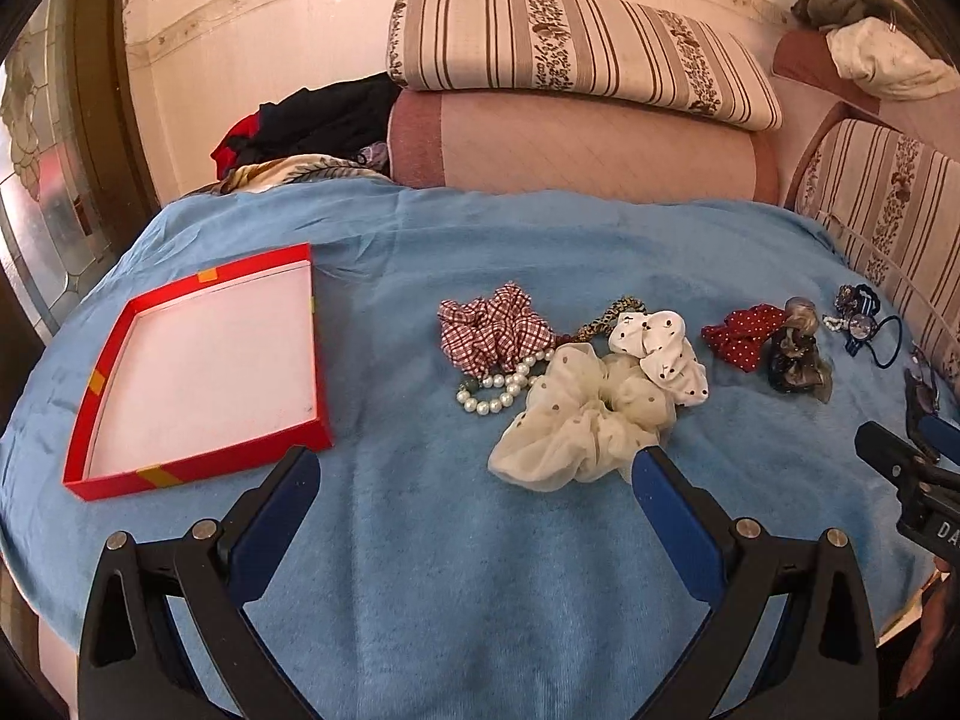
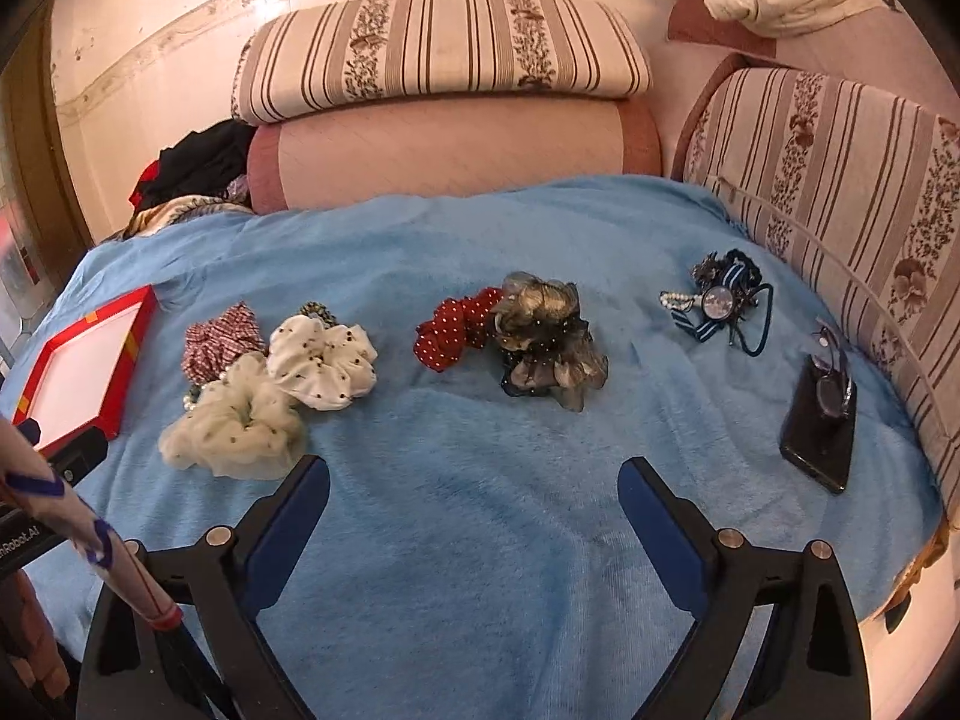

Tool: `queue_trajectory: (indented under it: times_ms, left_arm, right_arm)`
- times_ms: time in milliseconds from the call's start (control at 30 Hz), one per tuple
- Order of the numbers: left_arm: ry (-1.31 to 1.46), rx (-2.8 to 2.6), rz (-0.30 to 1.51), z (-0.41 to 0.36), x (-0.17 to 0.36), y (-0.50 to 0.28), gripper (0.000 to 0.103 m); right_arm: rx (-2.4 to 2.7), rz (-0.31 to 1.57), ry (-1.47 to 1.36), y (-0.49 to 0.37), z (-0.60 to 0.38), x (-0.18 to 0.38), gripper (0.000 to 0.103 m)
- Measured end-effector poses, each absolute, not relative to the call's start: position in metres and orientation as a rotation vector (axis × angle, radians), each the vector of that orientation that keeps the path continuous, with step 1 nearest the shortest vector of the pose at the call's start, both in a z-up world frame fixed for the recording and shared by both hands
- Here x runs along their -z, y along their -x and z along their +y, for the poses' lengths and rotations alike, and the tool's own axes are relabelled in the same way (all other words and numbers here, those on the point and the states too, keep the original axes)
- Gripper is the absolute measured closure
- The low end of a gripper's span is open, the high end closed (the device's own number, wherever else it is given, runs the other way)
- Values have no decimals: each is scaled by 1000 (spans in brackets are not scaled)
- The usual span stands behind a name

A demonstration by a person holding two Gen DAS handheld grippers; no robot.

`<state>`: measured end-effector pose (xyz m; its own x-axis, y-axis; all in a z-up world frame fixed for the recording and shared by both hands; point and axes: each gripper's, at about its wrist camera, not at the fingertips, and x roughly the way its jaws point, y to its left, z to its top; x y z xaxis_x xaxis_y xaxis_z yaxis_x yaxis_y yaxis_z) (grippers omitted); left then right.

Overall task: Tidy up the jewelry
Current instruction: 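Move the left tool toward the cream polka-dot sheer scrunchie, then grasp the cream polka-dot scrunchie with the left tool while the right tool grasps the grey sheer scrunchie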

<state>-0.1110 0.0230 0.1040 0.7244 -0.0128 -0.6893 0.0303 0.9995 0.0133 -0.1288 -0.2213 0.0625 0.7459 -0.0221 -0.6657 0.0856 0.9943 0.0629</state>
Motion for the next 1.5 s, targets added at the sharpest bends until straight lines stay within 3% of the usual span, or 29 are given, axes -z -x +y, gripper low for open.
queue_trajectory:
  times_ms: [233,533,667,767,867,1133,1267,1433,1467,1500]
  left_arm:
    - [-39,40,777,17,-94,87,0]
    - [-7,78,809,24,-75,68,1]
    - [89,106,849,46,-68,59,39]
    - [218,173,914,63,-55,51,44]
    - [303,244,938,69,-50,49,58]
    - [263,360,952,35,-49,37,61]
    - [240,354,991,21,-39,16,55]
    - [159,302,1015,6,-20,-1,55]
    - [135,297,1008,3,-20,0,58]
    - [104,294,1001,-2,-20,1,72]
  right_arm:
    - [55,743,-83,105,-228,-61,11]
    - [3,777,-84,85,-225,-48,33]
    - [-25,779,-106,83,-224,-44,39]
    - [-28,777,-131,81,-224,-44,39]
    - [-33,779,-154,78,-224,-43,39]
    - [13,738,-242,79,-247,-49,39]
    - [91,720,-305,81,-274,-50,39]
    - [151,719,-371,81,-304,-49,39]
    - [157,720,-380,80,-309,-49,39]
    - [161,720,-386,79,-313,-49,39]
